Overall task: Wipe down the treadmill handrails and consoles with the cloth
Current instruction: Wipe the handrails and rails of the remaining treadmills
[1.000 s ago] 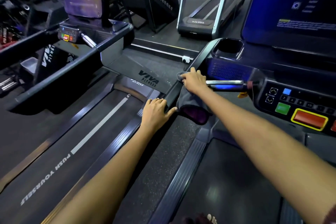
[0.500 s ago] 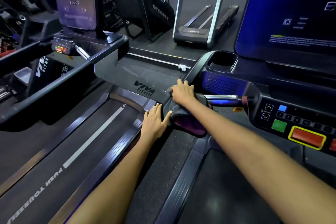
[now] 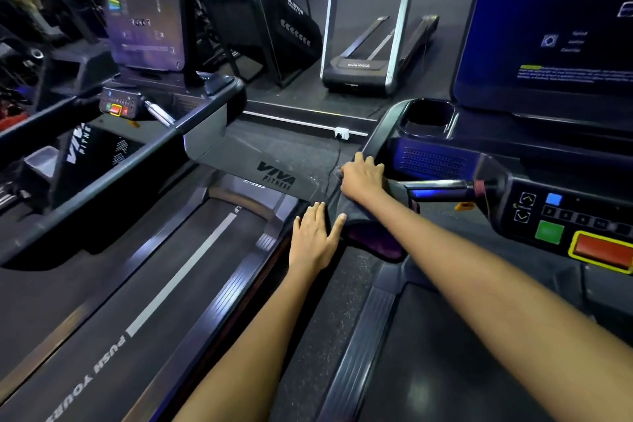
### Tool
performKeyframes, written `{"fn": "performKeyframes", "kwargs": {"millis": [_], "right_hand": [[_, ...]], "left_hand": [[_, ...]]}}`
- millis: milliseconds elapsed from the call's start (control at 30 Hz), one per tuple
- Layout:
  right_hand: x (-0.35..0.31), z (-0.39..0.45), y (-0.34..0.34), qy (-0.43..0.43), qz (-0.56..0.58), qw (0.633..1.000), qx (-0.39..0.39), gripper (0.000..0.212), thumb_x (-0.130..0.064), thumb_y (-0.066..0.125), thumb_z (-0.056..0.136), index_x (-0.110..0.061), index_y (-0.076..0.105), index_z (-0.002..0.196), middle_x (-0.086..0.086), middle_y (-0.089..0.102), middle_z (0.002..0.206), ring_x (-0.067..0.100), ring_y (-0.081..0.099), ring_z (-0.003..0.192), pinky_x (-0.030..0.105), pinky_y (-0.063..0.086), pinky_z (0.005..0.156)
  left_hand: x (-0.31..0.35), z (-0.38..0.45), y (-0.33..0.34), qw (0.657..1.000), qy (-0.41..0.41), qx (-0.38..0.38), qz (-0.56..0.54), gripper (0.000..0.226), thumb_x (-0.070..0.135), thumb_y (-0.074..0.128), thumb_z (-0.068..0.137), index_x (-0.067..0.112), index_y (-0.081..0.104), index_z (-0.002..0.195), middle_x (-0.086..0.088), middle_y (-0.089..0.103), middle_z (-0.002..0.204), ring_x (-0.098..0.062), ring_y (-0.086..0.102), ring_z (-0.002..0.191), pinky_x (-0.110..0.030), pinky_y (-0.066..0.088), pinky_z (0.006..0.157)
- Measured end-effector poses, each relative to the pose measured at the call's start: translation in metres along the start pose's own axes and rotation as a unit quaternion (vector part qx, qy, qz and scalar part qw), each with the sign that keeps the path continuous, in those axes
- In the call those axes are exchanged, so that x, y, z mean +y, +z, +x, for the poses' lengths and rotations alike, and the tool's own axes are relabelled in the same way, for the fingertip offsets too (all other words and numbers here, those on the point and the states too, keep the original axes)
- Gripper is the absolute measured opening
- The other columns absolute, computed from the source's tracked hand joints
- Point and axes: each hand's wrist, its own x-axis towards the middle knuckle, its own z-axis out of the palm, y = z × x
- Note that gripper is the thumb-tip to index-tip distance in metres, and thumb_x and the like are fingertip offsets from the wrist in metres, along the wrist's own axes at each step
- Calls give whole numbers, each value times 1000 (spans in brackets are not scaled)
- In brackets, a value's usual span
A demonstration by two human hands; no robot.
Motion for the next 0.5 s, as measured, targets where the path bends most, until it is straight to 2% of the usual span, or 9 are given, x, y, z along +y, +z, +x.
{"fn": "performKeyframes", "kwargs": {"millis": [167,367,500], "right_hand": [[21,-15,6,-59,15,998,-6,35,-28,50,90,-35,57,124,8,45,124,31,44,115,44,39,91],[10,3,-1,9,29,1000,-6,34,-27,51,90,-25,59,124,10,43,129,32,43,119,43,38,95],[19,-5,2,-69,8,997,-31,37,-33,49,93,-35,53,130,7,41,129,30,40,120,44,34,97]], "left_hand": [[-4,2,1,997,46,-57,26,67,55,22,97,22,3,152,8,5,159,-12,0,147,-45,6,117],[-7,3,3,996,57,-64,37,66,58,17,96,24,8,152,10,2,159,-12,-2,147,-46,9,117],[-7,3,3,996,57,-61,34,64,55,18,97,24,9,152,10,2,159,-12,-1,147,-46,8,117]]}}
